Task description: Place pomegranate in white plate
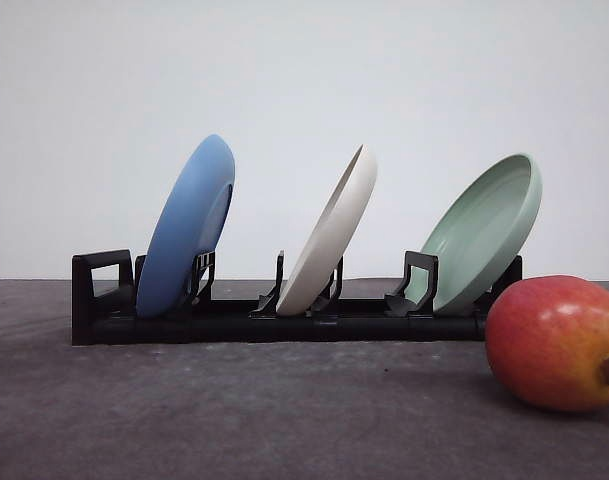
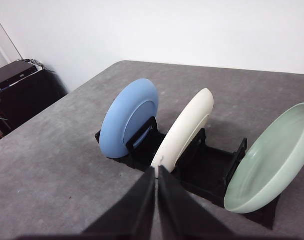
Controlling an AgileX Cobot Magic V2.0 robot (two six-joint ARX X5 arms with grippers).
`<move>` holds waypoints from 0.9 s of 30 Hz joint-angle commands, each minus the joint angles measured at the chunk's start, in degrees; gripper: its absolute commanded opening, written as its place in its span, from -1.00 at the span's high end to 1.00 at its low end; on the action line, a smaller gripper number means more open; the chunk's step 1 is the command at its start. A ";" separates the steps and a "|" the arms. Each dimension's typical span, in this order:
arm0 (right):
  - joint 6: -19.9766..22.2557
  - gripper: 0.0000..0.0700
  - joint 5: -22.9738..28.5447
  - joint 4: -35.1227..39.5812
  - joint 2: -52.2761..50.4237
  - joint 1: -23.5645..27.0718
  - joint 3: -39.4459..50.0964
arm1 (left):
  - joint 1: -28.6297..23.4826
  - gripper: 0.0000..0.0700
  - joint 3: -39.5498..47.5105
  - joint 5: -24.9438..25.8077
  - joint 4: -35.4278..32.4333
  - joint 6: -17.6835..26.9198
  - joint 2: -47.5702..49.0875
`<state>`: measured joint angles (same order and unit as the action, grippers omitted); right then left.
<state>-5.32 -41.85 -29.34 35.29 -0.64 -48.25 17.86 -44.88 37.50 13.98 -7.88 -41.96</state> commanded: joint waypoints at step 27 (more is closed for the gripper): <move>-6.76 -0.72 -0.39 -0.76 0.17 -0.04 -0.98 | 12.59 -0.71 -18.68 -9.32 9.27 -3.56 -27.32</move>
<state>-11.40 -42.04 -30.59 35.29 -0.64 -48.25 29.71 -61.00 28.79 22.75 -11.59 -66.54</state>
